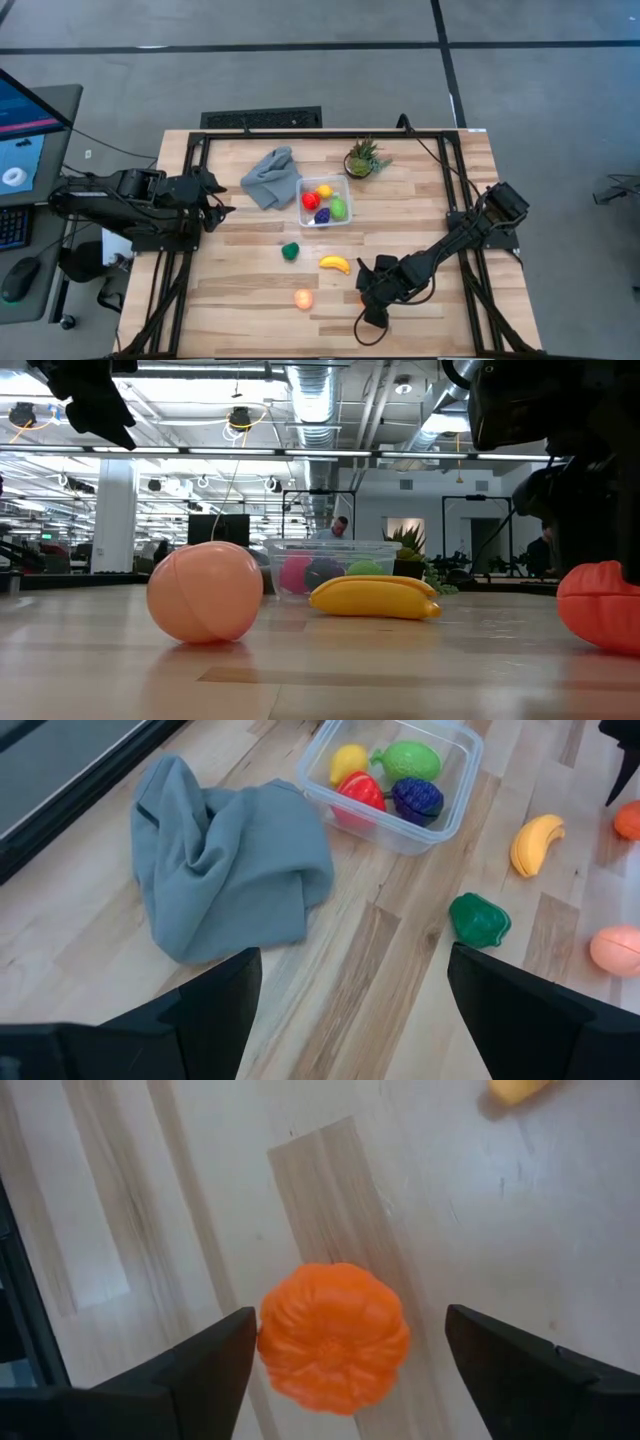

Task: Pick and placing Produce into tupperware
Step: Put the orange bell pepper into the transparent bin

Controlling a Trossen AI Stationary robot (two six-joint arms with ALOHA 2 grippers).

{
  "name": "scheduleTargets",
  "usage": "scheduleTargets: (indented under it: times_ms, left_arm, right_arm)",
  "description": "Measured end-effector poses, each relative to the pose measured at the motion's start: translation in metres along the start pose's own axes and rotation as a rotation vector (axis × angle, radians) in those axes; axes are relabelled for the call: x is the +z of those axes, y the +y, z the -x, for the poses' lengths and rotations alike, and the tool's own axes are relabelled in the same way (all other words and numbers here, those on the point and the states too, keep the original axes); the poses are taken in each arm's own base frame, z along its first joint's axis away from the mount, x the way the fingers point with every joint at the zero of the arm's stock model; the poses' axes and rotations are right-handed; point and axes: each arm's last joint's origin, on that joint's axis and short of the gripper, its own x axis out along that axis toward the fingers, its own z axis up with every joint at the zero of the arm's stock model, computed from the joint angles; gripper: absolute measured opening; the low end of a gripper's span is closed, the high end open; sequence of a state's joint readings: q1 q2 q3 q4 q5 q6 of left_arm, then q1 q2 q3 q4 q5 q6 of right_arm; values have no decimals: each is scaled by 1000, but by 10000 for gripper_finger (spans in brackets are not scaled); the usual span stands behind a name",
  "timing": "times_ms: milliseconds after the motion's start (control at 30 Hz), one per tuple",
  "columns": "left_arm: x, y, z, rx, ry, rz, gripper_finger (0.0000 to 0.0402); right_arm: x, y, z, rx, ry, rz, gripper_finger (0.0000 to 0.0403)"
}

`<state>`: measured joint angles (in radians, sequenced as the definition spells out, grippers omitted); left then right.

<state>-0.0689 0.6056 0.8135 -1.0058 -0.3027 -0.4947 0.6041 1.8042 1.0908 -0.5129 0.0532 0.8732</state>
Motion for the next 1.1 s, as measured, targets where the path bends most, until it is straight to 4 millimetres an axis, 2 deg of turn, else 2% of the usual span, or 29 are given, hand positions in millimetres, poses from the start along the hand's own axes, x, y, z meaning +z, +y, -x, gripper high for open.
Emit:
scheduleTargets:
  times_ms: [333,533,833,1100]
  left_arm:
    - [0,0,0,9,-5,0,308]
    - [0,0,0,10,-6,0,308]
    - [0,0,0,15,-9,-1,308]
    - [-1,1,0,20,0,-3,308]
  right_arm:
    - [0,0,0,3,-2,18,345]
    - [1,7,0,52,-34,52,347]
    - [-2,4,0,20,-7,53,345]
    - [-5,6,-18,11,52,53,347]
